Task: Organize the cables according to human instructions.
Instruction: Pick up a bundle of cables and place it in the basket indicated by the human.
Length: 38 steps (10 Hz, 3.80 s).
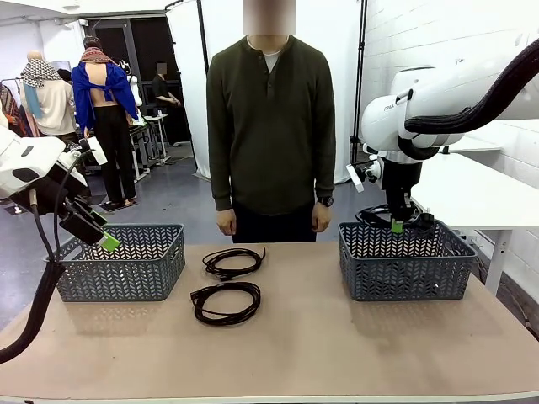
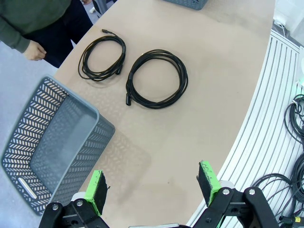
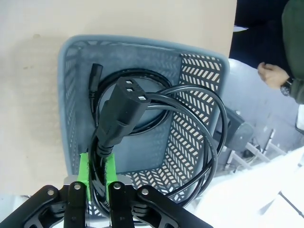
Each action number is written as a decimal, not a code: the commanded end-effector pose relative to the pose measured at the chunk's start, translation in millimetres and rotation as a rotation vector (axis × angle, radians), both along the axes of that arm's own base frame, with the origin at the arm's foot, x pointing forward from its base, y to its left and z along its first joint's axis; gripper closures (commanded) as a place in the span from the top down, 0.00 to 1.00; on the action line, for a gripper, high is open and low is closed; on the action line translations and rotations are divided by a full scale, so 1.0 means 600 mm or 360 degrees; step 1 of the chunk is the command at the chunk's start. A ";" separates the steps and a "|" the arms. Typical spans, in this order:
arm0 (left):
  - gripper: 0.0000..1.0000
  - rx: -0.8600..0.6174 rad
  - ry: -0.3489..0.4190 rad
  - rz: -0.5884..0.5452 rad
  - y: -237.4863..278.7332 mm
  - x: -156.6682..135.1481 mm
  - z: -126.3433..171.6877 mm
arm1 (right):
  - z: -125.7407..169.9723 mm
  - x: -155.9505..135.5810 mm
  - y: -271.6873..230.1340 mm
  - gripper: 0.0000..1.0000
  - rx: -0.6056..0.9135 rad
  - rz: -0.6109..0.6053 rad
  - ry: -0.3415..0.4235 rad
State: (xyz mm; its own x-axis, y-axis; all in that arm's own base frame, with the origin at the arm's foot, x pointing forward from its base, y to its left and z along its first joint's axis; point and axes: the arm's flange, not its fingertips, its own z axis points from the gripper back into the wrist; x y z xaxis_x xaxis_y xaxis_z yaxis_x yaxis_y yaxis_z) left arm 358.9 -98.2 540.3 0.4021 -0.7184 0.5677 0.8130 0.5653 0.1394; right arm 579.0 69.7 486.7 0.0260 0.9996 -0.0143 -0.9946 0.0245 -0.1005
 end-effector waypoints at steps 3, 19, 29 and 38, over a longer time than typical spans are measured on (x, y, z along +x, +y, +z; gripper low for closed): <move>1.00 -0.0031 -0.0022 -0.0013 0.003 0.002 -0.005 | -0.037 0.018 -0.015 0.00 -0.0031 0.0110 0.0002; 1.00 -0.0031 -0.0022 -0.0013 0.003 0.002 -0.005 | -0.090 0.051 -0.031 1.00 0.0006 0.0151 -0.0008; 1.00 -0.0031 -0.0022 -0.0013 0.003 0.002 -0.005 | -0.078 0.046 -0.020 1.00 -0.0022 0.0153 0.0000; 1.00 -0.0031 -0.0022 -0.0013 0.003 0.002 -0.005 | -0.021 -0.025 0.019 1.00 0.0097 -0.0077 -0.0037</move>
State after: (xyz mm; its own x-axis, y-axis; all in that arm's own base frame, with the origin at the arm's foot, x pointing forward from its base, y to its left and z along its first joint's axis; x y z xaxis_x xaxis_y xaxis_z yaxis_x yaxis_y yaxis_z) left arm 359.0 -98.2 540.2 0.4023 -0.7183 0.5676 0.8130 0.5653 0.1392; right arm 588.1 72.5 468.0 0.0233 0.9997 0.0094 -0.9933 0.0242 -0.1131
